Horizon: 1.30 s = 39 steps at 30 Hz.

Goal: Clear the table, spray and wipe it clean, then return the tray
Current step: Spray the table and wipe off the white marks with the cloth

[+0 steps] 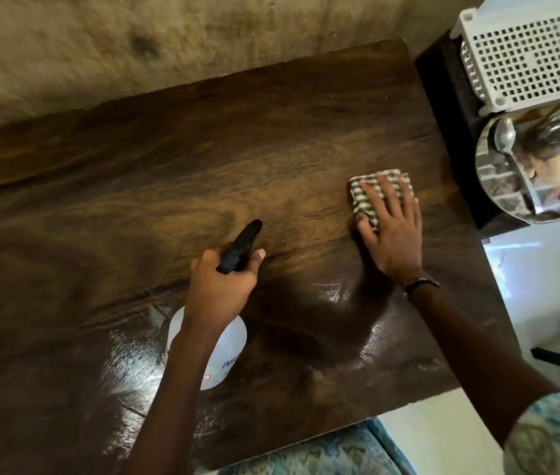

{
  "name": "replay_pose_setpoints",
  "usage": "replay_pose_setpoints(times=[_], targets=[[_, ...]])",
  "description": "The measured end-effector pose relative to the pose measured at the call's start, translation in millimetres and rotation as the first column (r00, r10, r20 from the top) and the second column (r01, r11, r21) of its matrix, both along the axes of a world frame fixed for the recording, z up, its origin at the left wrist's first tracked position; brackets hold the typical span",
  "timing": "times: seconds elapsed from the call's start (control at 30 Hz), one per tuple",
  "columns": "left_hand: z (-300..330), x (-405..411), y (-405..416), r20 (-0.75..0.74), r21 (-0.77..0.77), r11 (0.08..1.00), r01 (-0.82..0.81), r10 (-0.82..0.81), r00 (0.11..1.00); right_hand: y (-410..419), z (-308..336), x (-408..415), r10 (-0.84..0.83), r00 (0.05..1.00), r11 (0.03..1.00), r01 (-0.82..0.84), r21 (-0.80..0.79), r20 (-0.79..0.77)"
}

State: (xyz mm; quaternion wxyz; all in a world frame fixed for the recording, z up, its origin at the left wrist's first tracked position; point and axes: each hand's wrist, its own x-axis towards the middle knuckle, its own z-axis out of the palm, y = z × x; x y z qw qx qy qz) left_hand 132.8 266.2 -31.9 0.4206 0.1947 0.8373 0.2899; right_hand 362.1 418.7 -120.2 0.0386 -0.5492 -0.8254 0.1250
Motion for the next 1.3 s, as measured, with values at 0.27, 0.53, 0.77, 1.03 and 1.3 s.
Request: replay_pose_setpoints(times=[0.27,0.53,0.77,1.03,1.3], targets=[[0.7,6.3,-26.8,-0.017,-0.042,0.991,0.127,-0.127,0.992,-98.8,1.4,-47.2,-0.164,0.986,0.985,0.163,-0.051,-0.008],[-5.6,7.9,-62.7,-0.043,-0.041,0.967,0.253,-0.255,0.966,-175.9,-6.8,-24.6,0.461,0.887,0.887,-0.462,0.027,0.015],[3.8,17.8,-84.0,-0.036,-0.030,0.962,0.272,-0.273,0.961,-122.0,-1.5,56.2,0.036,0.998,0.999,-0.036,-0.005,0.048],[14.6,43.8,-107.7,-0.037,-0.036,0.967,0.254,-0.255,0.966,-207.9,0.5,14.8,-0.432,0.901,0.901,0.430,-0.059,-0.034],[12.8,67.4,-130.9,-0.002,-0.075,0.987,0.140,-0.141,0.990,-247.1,-3.2,62.2,0.496,0.868,0.868,-0.495,-0.048,0.027]])
